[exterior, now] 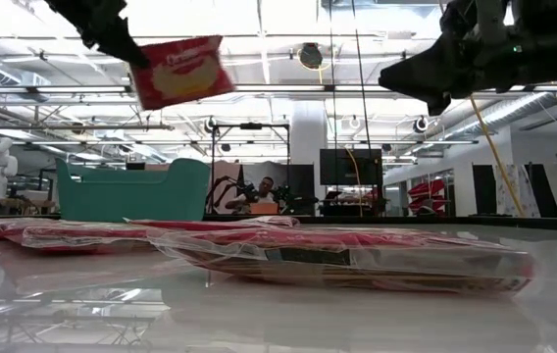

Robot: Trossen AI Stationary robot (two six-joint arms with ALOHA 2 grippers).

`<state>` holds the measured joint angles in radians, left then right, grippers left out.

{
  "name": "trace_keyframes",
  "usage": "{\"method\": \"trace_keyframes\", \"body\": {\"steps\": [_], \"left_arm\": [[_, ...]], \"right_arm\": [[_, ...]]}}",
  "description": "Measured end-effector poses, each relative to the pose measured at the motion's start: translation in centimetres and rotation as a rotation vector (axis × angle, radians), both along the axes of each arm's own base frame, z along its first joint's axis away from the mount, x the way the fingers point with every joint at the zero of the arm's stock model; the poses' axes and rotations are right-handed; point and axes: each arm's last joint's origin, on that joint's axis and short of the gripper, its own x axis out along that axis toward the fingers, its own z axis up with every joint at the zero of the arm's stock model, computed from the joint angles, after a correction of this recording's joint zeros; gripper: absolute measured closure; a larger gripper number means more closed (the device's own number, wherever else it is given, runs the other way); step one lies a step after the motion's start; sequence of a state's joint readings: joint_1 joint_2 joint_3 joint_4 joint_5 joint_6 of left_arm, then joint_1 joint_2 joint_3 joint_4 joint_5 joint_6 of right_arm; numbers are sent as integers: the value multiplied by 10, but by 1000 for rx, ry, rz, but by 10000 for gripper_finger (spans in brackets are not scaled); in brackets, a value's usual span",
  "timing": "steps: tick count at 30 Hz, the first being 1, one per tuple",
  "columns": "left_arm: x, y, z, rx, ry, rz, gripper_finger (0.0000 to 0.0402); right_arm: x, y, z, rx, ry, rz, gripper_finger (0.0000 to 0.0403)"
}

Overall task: Sort popcorn bags into baskets
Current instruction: Stack the red popcorn bag on the red popcorn bags in the green bin

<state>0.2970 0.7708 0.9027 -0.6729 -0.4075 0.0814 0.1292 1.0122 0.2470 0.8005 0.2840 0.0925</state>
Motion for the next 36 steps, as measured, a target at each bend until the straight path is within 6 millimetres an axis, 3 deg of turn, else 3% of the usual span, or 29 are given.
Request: {"method": "trace_keyframes", "body": {"steps": [6, 13, 19, 26, 32, 36], "left_arm": [[-10, 27, -3, -79, 127, 39, 368], [-16, 61, -23, -197, 278, 161, 367], [-13, 83, -41, -335, 339, 70, 367], [-10, 109, -65, -449, 440, 123, 366], [-10, 124, -78, -468, 500, 252, 363], [-10, 130, -79, -417, 521, 359, 335]], "right_arm": [[0, 3, -1, -10, 5, 17, 325], [0, 5, -3, 0, 31, 62, 325], [-1, 7, -4, 16, 32, 79, 325], [-1, 10, -4, 14, 37, 100, 325], [-2, 13, -5, 13, 51, 115, 325], [-2, 14, -6, 12, 56, 120, 325]]}}
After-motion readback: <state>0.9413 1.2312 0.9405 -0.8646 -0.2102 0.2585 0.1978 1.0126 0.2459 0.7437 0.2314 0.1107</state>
